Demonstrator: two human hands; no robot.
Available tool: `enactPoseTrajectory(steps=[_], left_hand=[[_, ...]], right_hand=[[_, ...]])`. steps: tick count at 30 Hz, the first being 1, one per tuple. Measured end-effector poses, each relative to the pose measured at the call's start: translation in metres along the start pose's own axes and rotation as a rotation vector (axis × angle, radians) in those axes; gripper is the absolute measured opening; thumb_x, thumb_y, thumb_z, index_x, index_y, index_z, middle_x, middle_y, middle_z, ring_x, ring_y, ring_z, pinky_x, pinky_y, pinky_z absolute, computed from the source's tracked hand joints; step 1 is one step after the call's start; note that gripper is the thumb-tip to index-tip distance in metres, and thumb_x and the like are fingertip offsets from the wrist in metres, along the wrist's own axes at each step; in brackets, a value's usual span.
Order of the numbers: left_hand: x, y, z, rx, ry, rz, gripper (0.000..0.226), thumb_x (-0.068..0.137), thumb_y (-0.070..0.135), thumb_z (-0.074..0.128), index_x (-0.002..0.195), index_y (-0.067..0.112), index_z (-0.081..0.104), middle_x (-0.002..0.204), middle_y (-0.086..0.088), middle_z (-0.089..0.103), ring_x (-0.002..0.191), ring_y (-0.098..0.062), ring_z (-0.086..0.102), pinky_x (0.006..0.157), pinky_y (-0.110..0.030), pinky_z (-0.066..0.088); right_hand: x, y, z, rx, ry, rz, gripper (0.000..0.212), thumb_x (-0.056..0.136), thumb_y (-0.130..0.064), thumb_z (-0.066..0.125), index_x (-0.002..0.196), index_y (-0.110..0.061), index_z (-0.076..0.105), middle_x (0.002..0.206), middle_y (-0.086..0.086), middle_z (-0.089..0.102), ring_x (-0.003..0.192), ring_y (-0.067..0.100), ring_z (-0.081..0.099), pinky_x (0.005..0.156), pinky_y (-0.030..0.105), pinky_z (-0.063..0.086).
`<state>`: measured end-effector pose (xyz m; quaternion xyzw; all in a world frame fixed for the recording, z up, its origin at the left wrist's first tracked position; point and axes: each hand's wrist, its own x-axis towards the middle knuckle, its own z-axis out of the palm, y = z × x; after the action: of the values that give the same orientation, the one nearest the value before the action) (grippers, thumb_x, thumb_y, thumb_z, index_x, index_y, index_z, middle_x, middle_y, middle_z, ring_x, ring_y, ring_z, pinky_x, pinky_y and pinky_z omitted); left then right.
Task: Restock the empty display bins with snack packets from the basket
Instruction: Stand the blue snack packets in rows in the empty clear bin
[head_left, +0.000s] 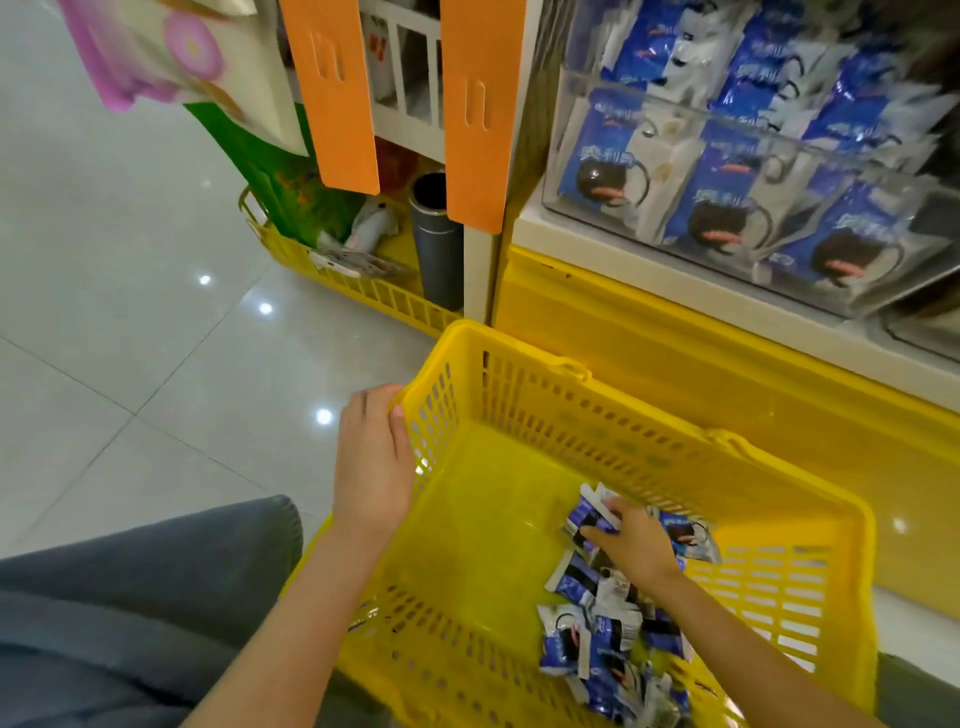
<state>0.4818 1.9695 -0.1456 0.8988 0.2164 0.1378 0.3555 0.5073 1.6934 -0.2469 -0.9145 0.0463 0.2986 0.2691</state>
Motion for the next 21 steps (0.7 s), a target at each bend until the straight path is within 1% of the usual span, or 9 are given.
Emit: enactPoseTrajectory(steps=[2,5,7,9,11,13,16,18,21], left_hand=[[-0.011,0.017,0.003,-0.073,0.037,0.106,0.023,0.098,0.011,0.037,0.108,0.005,0.057,0.103,-0.011,0.056,0.096,-0.022,0.048,0.082,-0.029,0.035],[-0.036,0.049,0.02,-0.421,-0.2,-0.184,0.023,0.101,0.02,0.034,0.104,0.011,0.055,0.092,-0.002,0.059,0.089,-0.022,0.056,0.075,-0.022,0.04],[-0.048,0.064,0.027,-0.649,-0.435,-0.494,0.03,0.101,0.032,0.028,0.107,0.016,0.052,0.089,0.003,0.059,0.082,-0.018,0.058,0.069,-0.02,0.043],[-0.055,0.071,0.027,-0.783,-0.551,-0.631,0.038,0.101,0.039,0.024,0.101,0.018,0.056,0.086,0.002,0.062,0.075,-0.014,0.06,0.065,-0.023,0.044],[-0.056,0.075,0.023,-0.944,-0.547,-0.702,0.042,0.099,0.043,0.025,0.089,0.02,0.06,0.078,0.001,0.067,0.07,-0.014,0.062,0.062,-0.027,0.045],[-0.058,0.077,0.022,-1.045,-0.548,-0.732,0.036,0.097,0.041,0.034,0.088,0.019,0.061,0.073,0.002,0.071,0.067,-0.013,0.065,0.06,-0.028,0.048],[-0.064,0.079,0.019,-0.961,-0.639,-0.65,0.02,0.092,0.021,0.055,0.105,0.007,0.061,0.096,-0.01,0.07,0.077,-0.014,0.067,0.064,-0.026,0.055],[-0.07,0.079,0.017,-0.889,-0.639,-0.625,0.027,0.089,0.011,0.061,0.114,0.002,0.057,0.105,-0.011,0.067,0.083,-0.015,0.068,0.064,-0.022,0.056],[-0.074,0.078,0.017,-0.819,-0.587,-0.632,0.037,0.088,0.008,0.061,0.123,0.002,0.049,0.115,-0.013,0.061,0.091,-0.02,0.066,0.069,-0.024,0.057]], right_hand=[[-0.007,-0.021,-0.016,0.094,0.087,-0.068,0.044,0.087,-0.029,0.066,0.124,-0.007,0.056,0.097,0.009,0.067,0.071,0.016,0.061,0.061,0.028,0.045],[-0.025,-0.059,-0.035,0.241,0.232,-0.228,0.031,0.084,-0.024,0.069,0.111,-0.012,0.063,0.093,0.0,0.067,0.067,0.008,0.06,0.051,0.013,0.043],[-0.044,-0.083,-0.043,0.327,0.329,-0.327,0.03,0.081,-0.017,0.072,0.11,-0.014,0.064,0.1,-0.004,0.063,0.078,0.009,0.062,0.058,0.007,0.045],[-0.068,-0.097,-0.047,0.346,0.384,-0.451,0.031,0.077,-0.012,0.075,0.107,-0.014,0.067,0.096,-0.013,0.059,0.079,0.001,0.06,0.064,0.004,0.045],[-0.089,-0.097,-0.051,0.252,0.395,-0.602,0.025,0.076,-0.012,0.075,0.101,-0.015,0.071,0.095,-0.018,0.06,0.081,-0.002,0.06,0.072,0.006,0.047],[-0.105,-0.09,-0.053,0.14,0.411,-0.75,0.019,0.076,-0.008,0.074,0.093,-0.013,0.074,0.095,-0.009,0.067,0.087,0.002,0.063,0.08,0.014,0.049],[-0.116,-0.078,-0.053,0.094,0.365,-0.89,0.019,0.078,-0.002,0.069,0.095,-0.01,0.073,0.097,-0.003,0.069,0.094,0.003,0.061,0.085,0.017,0.049],[-0.117,-0.071,-0.052,0.159,0.294,-0.845,0.021,0.087,-0.012,0.063,0.106,-0.018,0.068,0.104,-0.015,0.064,0.097,-0.002,0.059,0.085,0.011,0.046],[-0.111,-0.045,-0.049,0.279,0.238,-0.53,0.024,0.092,-0.022,0.057,0.106,-0.041,0.052,0.101,-0.026,0.059,0.092,-0.004,0.06,0.076,0.008,0.047]])
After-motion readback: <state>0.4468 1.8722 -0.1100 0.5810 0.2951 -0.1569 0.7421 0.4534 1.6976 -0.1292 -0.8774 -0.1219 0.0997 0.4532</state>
